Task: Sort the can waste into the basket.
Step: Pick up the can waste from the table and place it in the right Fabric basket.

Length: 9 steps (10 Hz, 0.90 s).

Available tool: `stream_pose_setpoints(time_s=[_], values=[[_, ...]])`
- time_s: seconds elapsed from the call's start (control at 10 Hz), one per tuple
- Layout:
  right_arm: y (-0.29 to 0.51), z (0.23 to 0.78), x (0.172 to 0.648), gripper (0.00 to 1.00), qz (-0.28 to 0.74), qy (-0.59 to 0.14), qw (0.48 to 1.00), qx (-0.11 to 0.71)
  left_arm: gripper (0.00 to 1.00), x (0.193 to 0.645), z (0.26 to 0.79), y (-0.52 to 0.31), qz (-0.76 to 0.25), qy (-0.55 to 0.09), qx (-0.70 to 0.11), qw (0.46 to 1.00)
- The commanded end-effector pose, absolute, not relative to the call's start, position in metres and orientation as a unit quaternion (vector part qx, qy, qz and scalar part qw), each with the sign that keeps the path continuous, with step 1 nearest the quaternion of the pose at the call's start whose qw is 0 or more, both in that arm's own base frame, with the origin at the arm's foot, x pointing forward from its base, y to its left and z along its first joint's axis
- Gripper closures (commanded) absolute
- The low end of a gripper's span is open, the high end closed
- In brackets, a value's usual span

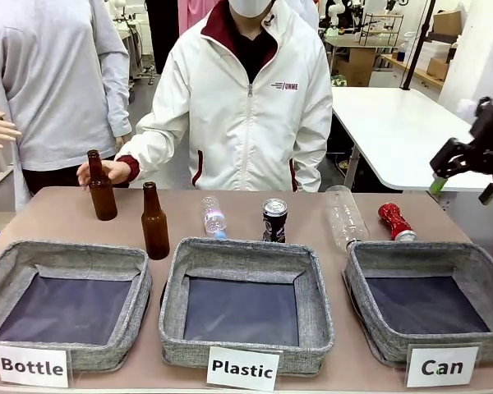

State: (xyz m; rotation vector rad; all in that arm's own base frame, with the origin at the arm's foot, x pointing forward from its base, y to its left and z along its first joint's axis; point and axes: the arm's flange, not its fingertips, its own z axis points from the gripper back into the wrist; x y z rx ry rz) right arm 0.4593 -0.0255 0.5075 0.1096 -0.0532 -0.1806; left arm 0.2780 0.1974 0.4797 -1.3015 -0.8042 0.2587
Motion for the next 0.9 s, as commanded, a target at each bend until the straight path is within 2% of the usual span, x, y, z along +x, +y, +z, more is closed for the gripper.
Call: stream_pose_setpoints(time_s=[0.0, 0.1, 0.2, 0.3, 0.4, 0.5, 0.6, 0.8], values=[[-0.02, 0.511, 0.506, 0.0, -0.086, 0.019, 0.996, 0.003, 0.0, 0.279, 0.481, 0.198, 0.107, -0.376, -0.589, 0.707], [-0.019, 0.494, 0.525, 0.0, -0.084, 0.016, 0.996, -0.002, 0.0, 0.279, 0.481, 0.198, 0.107, -0.376, -0.589, 0.707], [-0.015, 0.49, 0.529, 0.0, -0.094, -0.025, 0.995, 0.021, 0.0, 0.279, 0.481, 0.198, 0.107, -0.376, -0.589, 0.707], [-0.018, 0.492, 0.503, 0.0, -0.078, 0.008, 0.997, 0.008, 0.0, 0.279, 0.481, 0.198, 0.107, -0.376, -0.589, 0.707], [-0.018, 0.492, 0.503, 0.0, -0.078, 0.008, 0.997, 0.008, 0.0, 0.279, 0.481, 0.198, 0.107, -0.376, -0.589, 0.707], [-0.017, 0.481, 0.525, 0.0, -0.076, 0.005, 0.997, 0.011, 0.0, 0.279, 0.481, 0.198, 0.107, -0.376, -0.589, 0.707], [-0.01, 0.481, 0.514, 0.0, -0.082, -0.027, 0.996, -0.005, 0.0, 0.279, 0.481, 0.198, 0.107, -0.376, -0.589, 0.707], [-0.017, 0.457, 0.539, 0.0, -0.1, -0.026, 0.995, 0.014, 0.0, 0.278, 0.48, 0.198, 0.116, -0.363, -0.588, 0.714]])
